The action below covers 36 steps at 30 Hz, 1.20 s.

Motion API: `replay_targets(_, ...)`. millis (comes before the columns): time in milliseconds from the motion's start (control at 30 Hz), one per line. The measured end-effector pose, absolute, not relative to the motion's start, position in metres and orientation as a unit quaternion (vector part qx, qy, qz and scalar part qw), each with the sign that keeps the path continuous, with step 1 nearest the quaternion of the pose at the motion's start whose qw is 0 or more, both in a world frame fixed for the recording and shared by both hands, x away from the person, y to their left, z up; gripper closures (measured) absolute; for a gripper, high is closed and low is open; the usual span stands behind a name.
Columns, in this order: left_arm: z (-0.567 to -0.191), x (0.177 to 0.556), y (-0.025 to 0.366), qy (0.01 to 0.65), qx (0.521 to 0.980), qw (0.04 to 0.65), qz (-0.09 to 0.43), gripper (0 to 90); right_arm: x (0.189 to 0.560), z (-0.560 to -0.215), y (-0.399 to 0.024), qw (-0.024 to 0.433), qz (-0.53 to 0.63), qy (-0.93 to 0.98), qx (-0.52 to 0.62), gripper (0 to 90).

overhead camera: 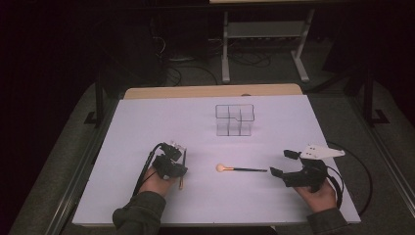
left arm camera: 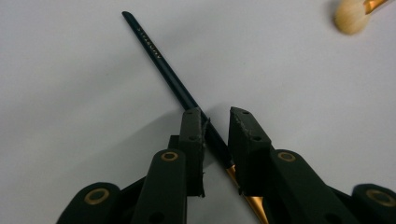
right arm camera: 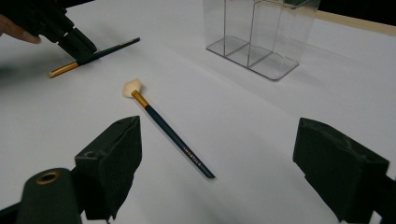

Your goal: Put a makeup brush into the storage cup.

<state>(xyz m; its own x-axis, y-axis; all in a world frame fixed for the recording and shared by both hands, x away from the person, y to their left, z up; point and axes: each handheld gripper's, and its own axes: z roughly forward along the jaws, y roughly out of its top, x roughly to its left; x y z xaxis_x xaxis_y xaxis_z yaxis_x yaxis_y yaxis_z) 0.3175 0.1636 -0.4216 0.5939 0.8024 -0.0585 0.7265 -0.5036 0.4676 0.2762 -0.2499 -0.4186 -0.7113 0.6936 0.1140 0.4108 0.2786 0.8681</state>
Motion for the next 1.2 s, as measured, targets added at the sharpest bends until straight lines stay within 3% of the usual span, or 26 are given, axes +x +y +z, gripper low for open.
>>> replay_targets(233, -0.425, 0.316, 0.16, 0.441, 0.866, 0.216, 0.096, 81.8, 0.276, -0.418, -0.25, 0.149, 0.487, 0.786, 0.349, 14.9)
replay_targets(700, -0.422, 0.319, 0.166, 0.413, 0.881, 0.218, 0.077, 83.4, 0.277, -0.418, -0.25, 0.145, 0.483, 0.789, 0.35, 15.2)
replay_targets(967, -0.397, 0.315, 0.168, 0.372, 0.896, 0.233, 0.073, 83.6, 0.273, -0.417, -0.246, 0.126, 0.488, 0.796, 0.335, 20.4)
replay_targets(1200, -0.363, 0.319, 0.179, 0.343, 0.897, 0.264, 0.085, 83.5, 0.279, -0.415, -0.24, 0.128, 0.477, 0.805, 0.329, 17.7)
